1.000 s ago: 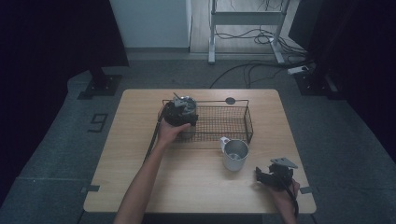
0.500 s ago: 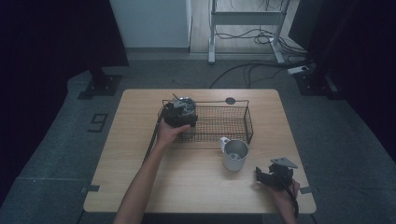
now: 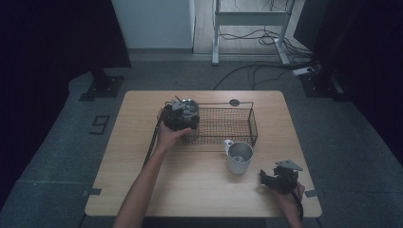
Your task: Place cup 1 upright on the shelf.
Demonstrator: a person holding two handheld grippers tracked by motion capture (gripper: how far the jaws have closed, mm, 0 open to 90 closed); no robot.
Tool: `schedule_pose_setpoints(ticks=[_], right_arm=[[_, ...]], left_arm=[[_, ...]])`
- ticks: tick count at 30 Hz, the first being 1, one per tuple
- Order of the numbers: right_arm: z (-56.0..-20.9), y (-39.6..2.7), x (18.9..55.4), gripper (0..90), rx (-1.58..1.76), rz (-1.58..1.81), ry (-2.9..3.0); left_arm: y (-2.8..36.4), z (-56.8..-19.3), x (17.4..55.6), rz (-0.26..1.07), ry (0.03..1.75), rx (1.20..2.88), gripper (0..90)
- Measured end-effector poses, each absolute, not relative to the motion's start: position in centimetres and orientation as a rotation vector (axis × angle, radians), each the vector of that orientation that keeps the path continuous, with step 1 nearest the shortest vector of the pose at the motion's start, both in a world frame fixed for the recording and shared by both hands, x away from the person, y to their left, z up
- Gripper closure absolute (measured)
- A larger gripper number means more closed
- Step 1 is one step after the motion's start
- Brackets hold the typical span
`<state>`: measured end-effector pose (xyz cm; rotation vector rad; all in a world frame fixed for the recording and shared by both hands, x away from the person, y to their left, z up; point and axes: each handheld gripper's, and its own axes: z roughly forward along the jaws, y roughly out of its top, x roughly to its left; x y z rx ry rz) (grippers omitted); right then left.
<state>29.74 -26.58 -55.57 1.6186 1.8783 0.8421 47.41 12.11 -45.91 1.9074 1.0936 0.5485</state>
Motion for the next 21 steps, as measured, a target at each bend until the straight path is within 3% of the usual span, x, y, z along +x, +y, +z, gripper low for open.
schedule_pose_setpoints(ticks=[21], right_arm=[[-55.6,-26.6,29.8,13.1,1.619,0.844,1.878]], left_arm=[[14.1,-44.5,42.3,0.538,1.038,1.876,1.8]])
